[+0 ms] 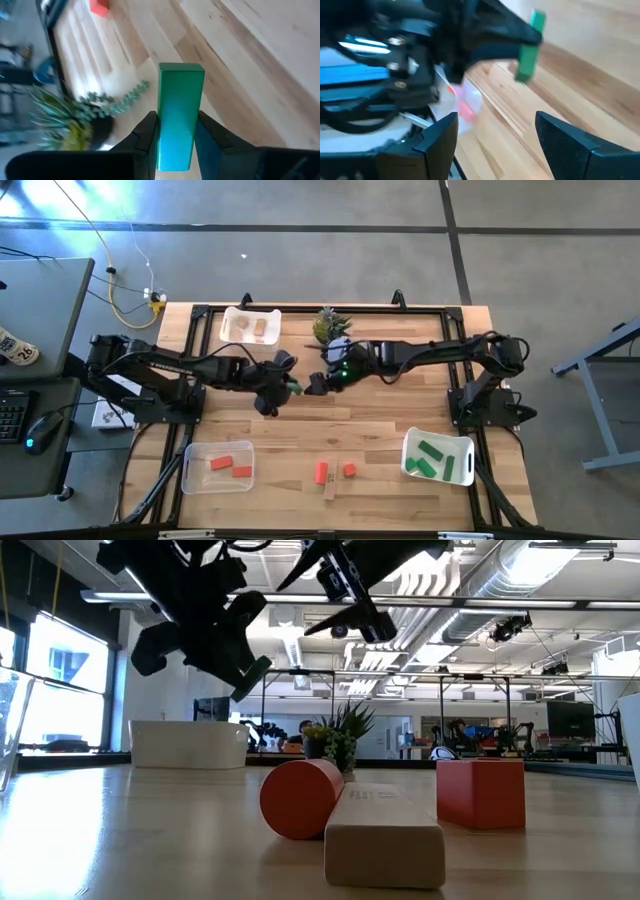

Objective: Sort & place blocks by color
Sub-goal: Put the green block into the bottom white bin

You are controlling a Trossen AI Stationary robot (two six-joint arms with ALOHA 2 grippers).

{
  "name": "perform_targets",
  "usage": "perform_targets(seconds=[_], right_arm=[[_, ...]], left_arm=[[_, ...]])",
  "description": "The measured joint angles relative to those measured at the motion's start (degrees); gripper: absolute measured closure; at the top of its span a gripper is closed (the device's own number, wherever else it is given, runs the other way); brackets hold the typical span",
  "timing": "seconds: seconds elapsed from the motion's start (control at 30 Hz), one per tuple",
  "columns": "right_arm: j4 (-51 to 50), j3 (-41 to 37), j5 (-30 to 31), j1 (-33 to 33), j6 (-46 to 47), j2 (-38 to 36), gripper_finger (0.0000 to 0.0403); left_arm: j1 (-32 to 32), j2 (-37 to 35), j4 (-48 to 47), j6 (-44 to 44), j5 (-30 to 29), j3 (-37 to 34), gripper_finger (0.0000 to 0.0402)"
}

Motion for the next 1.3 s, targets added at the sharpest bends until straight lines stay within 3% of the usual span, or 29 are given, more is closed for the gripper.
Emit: perform_targets(seconds=[0.13, 0.4, 1.3], right_arm=[[-2.8, 0.0, 0.1, 1.2, 1.1, 0.1, 0.0151], [-4.3, -0.1, -1.6, 1.6, 1.1, 2.4, 0.0151], [6.8, 0.0, 0.0, 0.6, 10.1, 7.6, 0.0151]], left_arm=[[-1.6, 0.0, 1.1, 5.4, -2.6, 0.0, 0.0331], [-5.2, 0.0, 5.4, 10.0, -2.3, 0.0, 0.0332], [-6.8, 0.0, 8.6, 11.6, -2.8, 0.0, 0.0331]])
